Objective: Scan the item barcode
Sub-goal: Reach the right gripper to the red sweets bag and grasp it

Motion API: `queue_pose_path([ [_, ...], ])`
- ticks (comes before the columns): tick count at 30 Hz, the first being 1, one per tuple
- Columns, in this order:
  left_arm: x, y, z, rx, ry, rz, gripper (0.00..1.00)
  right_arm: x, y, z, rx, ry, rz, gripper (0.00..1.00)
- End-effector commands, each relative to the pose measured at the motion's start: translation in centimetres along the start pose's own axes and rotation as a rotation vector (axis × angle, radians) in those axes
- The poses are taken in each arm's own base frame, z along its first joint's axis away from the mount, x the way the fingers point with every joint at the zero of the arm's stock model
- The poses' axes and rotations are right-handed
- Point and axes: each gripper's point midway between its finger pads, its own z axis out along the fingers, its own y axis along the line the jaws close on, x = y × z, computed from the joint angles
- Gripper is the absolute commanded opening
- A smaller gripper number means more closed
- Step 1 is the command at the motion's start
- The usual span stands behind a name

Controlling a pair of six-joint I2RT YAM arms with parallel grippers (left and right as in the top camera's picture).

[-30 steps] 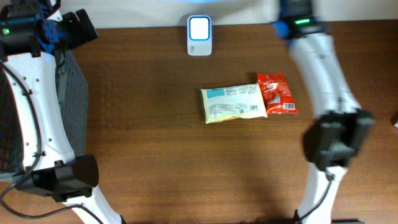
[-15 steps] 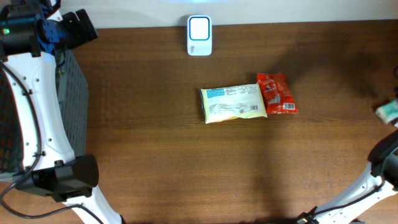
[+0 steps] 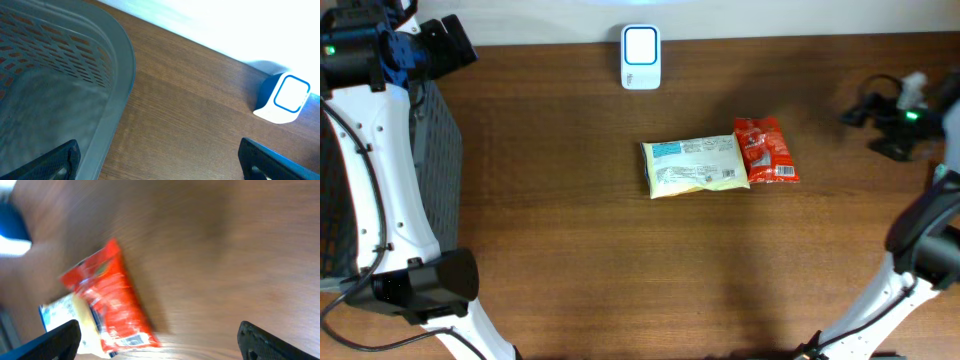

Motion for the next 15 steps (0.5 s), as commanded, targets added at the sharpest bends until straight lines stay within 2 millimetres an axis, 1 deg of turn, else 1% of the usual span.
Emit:
queue_pose_path([
  [1, -0.3, 0.3, 0.0, -0.012, -0.010, 0.012, 0.99, 2.0, 2.8, 3.8, 0.034, 0.098, -0.148, 0.99],
  [2, -0.3, 0.3, 0.0, -0.012, -0.010, 0.012, 0.99, 2.9, 3.8, 5.5, 0.027, 0.135, -0.171, 0.99],
  [3, -0.3, 0.3, 0.0, -0.012, -0.010, 0.012, 0.99, 3.8, 4.1, 6.7, 0.023, 0.171, -0.175, 0.97],
  [4, -0.3, 0.3, 0.0, -0.012, -0.010, 0.012, 0.99, 5.0, 3.7, 8.2, 0.019, 0.214, -0.132, 0.98],
  [6, -0.4, 0.4, 0.0, -0.012, -0.010, 0.012, 0.99, 6.1, 2.8, 9.5, 0.018, 0.249, -0.111, 0.98],
  [8, -0.4, 0.4, 0.0, -0.012, -0.010, 0.012, 0.99, 7.4, 2.1, 10.2, 0.018, 0.283, -0.094, 0.97],
  [9, -0.3, 0.3, 0.0, -0.011, -0.010, 0.013, 0.99, 7.6, 2.0, 10.3, 0.018, 0.289, -0.090, 0.95],
  [11, -0.3, 0.3, 0.0, -0.012, -0.010, 0.013, 0.99, 7.8, 2.2, 10.4, 0.009, 0.293, -0.088, 0.64],
  [12, -0.3, 0.3, 0.0, -0.011, -0.010, 0.013, 0.99, 7.9, 2.9, 10.5, -0.019, 0.297, -0.095, 0.59],
  [13, -0.3, 0.3, 0.0, -0.012, -0.010, 0.012, 0.99, 8.2, 4.1, 10.6, -0.076, 0.305, -0.134, 0.63],
  [14, -0.3, 0.3, 0.0, -0.012, -0.010, 0.012, 0.99, 8.5, 5.0, 10.6, -0.118, 0.312, -0.161, 0.64],
  [15, -0.3, 0.3, 0.0, -0.012, -0.010, 0.012, 0.99, 8.7, 5.4, 10.8, -0.124, 0.316, -0.169, 0.54],
])
